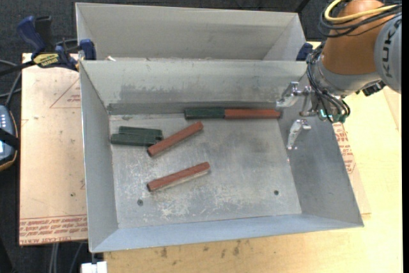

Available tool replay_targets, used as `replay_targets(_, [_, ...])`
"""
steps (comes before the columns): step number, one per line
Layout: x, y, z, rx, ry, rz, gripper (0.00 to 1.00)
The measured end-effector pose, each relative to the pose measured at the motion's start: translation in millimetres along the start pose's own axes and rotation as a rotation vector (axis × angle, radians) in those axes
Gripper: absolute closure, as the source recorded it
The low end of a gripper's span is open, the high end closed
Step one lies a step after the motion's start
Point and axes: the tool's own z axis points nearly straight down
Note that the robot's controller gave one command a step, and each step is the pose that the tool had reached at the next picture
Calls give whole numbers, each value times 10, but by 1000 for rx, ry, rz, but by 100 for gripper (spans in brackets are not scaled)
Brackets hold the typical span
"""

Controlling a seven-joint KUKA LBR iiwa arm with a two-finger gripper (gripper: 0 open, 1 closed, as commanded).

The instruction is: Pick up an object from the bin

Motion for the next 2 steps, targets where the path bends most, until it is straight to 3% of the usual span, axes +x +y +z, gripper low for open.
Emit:
replay_targets(1, [-20, 3, -43, 1, -7, -2, 0])
replay_targets(2, [-141, 117, 134, 2, -13, 71, 0])
